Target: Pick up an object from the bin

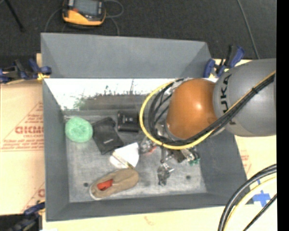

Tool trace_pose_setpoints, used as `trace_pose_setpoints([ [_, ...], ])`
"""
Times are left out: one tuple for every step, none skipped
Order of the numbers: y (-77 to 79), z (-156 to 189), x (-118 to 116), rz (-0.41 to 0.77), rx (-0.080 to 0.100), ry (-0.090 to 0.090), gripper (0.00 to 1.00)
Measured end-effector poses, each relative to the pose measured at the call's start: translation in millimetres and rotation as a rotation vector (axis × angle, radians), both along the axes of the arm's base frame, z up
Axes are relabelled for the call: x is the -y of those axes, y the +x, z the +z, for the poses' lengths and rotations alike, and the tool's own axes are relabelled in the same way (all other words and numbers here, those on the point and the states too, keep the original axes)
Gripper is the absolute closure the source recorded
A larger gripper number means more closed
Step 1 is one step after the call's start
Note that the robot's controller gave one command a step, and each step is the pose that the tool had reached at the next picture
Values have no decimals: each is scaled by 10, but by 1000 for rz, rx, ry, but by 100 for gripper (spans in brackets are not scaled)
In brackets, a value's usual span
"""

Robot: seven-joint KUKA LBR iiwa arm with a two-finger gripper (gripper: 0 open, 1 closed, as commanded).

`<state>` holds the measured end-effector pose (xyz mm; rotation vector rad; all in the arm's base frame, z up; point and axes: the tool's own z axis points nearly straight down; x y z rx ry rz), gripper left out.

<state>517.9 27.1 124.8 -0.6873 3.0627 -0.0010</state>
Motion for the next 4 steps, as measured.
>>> trace_pose_setpoints([
  [189, 374, 55, -38, -6, 0, 0],
  [404, 247, -269, -75, 18, 1, 0],
  [351, -408, -470, -58, 19, 6, 100],
  [351, -408, -469, -58, 19, 6, 100],
])
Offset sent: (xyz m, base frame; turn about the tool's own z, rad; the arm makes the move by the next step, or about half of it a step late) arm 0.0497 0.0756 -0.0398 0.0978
